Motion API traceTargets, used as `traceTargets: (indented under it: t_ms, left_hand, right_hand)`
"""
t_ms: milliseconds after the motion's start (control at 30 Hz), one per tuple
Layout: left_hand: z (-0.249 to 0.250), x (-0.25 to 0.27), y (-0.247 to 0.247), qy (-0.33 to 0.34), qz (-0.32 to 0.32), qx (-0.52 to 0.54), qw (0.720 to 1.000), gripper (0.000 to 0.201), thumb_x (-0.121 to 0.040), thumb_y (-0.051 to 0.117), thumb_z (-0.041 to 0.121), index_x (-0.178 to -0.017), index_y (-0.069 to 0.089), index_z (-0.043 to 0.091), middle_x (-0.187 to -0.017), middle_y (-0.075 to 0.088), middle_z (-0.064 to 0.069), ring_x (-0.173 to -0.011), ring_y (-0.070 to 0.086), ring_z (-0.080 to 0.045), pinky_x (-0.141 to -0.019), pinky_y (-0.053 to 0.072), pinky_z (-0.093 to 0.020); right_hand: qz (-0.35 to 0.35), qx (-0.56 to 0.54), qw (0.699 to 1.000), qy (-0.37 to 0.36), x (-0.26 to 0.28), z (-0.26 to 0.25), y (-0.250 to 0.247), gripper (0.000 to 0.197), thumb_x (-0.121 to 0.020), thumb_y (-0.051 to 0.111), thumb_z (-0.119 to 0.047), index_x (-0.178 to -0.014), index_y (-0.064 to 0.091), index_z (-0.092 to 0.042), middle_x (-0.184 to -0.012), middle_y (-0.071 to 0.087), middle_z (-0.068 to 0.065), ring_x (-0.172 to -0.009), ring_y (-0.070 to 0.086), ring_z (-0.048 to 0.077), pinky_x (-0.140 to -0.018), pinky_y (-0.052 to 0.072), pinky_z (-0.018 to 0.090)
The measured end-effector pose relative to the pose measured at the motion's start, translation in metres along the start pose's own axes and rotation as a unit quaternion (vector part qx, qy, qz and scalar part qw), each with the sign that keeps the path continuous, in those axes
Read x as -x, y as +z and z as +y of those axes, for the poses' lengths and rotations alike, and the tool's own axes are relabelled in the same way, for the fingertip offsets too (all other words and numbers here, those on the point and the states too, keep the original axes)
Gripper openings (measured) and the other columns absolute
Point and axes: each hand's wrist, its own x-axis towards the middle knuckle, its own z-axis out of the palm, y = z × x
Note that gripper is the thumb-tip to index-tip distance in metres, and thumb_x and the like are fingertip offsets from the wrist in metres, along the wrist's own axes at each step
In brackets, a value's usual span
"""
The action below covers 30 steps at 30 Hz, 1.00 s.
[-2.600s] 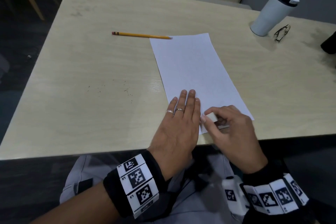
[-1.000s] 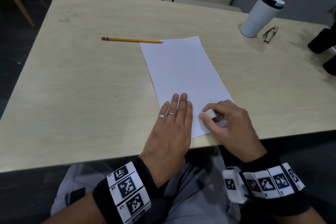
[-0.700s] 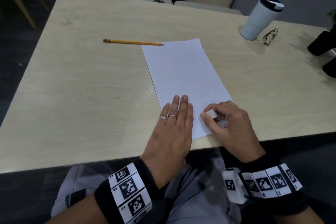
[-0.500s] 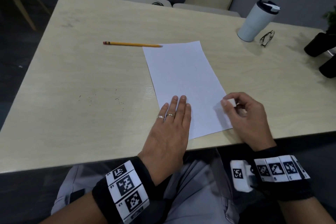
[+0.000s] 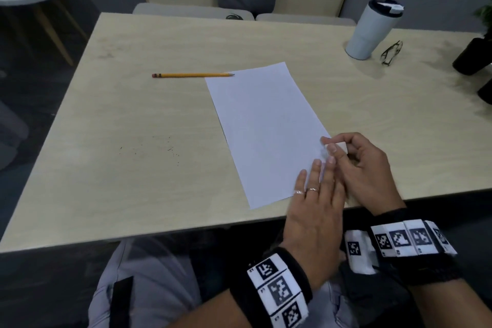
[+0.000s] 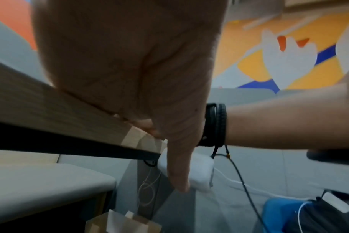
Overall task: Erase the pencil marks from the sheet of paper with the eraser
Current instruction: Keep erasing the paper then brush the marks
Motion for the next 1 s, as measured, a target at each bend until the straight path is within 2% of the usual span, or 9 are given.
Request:
traceTargets:
  t_ms: [133,267,367,467,567,667,767,933,1000]
  left_hand:
    - [-0.014,0.002,0.001,-0.003,-0.025,-0.018,1.0,0.135,-0.088,0.063,0.074,-0.16,-0.027,0.004,-0.168,-0.032,-0.018,-0.155,-0.028,-0.044,-0.126,-0.015,-0.059]
    - [-0.046,0.02,-0.006,-0.124,-0.041,-0.01,0.991,0.14,-0.089,0.058,0.078,-0.152,-0.033,-0.008,-0.16,-0.04,-0.03,-0.153,-0.03,-0.048,-0.125,-0.016,-0.059]
    - [-0.051,0.018,-0.015,-0.171,-0.041,0.002,0.984,0.145,-0.086,0.061,0.079,-0.151,-0.028,-0.015,-0.155,-0.039,-0.04,-0.151,-0.027,-0.056,-0.123,-0.018,-0.061]
    - [-0.037,0.002,-0.008,-0.089,-0.008,0.018,0.996,0.148,-0.081,0.065,0.081,-0.156,-0.028,-0.006,-0.16,-0.041,-0.029,-0.153,-0.029,-0.05,-0.126,-0.014,-0.06]
    - [-0.031,-0.005,0.002,-0.022,-0.006,0.008,1.0,0.144,-0.08,0.067,0.081,-0.161,-0.028,0.009,-0.168,-0.035,-0.014,-0.156,-0.028,-0.042,-0.127,-0.013,-0.059]
    - [-0.047,0.0,0.002,-0.111,-0.025,-0.003,0.993,0.146,-0.082,0.065,0.08,-0.156,-0.033,0.002,-0.162,-0.042,-0.022,-0.151,-0.034,-0.046,-0.125,-0.015,-0.061]
    - [-0.059,0.004,-0.007,-0.235,-0.024,0.014,0.972,0.148,-0.084,0.068,0.075,-0.15,-0.031,-0.012,-0.151,-0.044,-0.04,-0.147,-0.028,-0.062,-0.122,-0.014,-0.069]
    - [-0.035,-0.013,-0.005,-0.036,-0.01,0.027,0.999,0.158,-0.068,0.072,0.087,-0.16,-0.027,0.004,-0.166,-0.038,-0.019,-0.153,-0.033,-0.043,-0.126,-0.009,-0.063]
    - [-0.037,-0.018,-0.001,-0.033,-0.015,0.022,0.999,0.156,-0.069,0.069,0.089,-0.161,-0.026,0.007,-0.169,-0.033,-0.015,-0.154,-0.033,-0.04,-0.126,-0.009,-0.062]
  right_hand:
    - [0.0,0.019,1.0,-0.02,0.0,0.005,-0.005,0.005,-0.104,0.069,-0.037,-0.106,0.07,-0.032,-0.112,0.08,-0.007,-0.093,0.075,0.031,-0.088,0.061,0.054]
    - [0.006,0.042,0.999,-0.033,-0.002,0.011,-0.003,0.026,-0.097,0.065,-0.061,-0.107,0.069,-0.038,-0.114,0.077,0.009,-0.069,0.058,0.023,-0.072,0.056,0.042]
    - [0.004,0.048,0.998,-0.034,0.001,0.005,0.0,0.003,-0.102,0.069,-0.04,-0.104,0.068,-0.039,-0.12,0.076,-0.009,-0.101,0.069,0.01,-0.09,0.056,0.033]
    - [-0.001,0.076,0.996,-0.053,0.003,0.003,0.0,0.007,-0.102,0.069,-0.032,-0.108,0.067,-0.036,-0.121,0.075,-0.017,-0.113,0.066,0.003,-0.095,0.053,0.027]
    - [-0.004,0.093,0.994,-0.065,0.003,0.005,0.0,0.01,-0.102,0.068,-0.035,-0.111,0.068,-0.035,-0.12,0.075,-0.014,-0.112,0.066,0.009,-0.096,0.054,0.032]
    - [0.001,0.091,0.993,-0.073,0.003,0.003,0.001,0.007,-0.102,0.069,-0.034,-0.109,0.066,-0.036,-0.119,0.075,-0.018,-0.11,0.064,0.01,-0.095,0.053,0.033]
    - [0.0,0.085,0.994,-0.068,0.003,0.001,0.002,0.007,-0.102,0.07,-0.03,-0.105,0.066,-0.035,-0.119,0.076,-0.022,-0.108,0.059,0.004,-0.087,0.046,0.015]
    - [-0.003,0.067,0.996,-0.06,0.004,-0.001,0.001,0.008,-0.103,0.07,-0.027,-0.107,0.068,-0.033,-0.117,0.074,-0.026,-0.111,0.066,0.004,-0.089,0.048,0.009]
    - [-0.004,0.062,0.996,-0.057,0.004,-0.002,0.001,0.009,-0.103,0.07,-0.028,-0.107,0.068,-0.035,-0.116,0.074,-0.027,-0.111,0.067,0.005,-0.091,0.05,0.013]
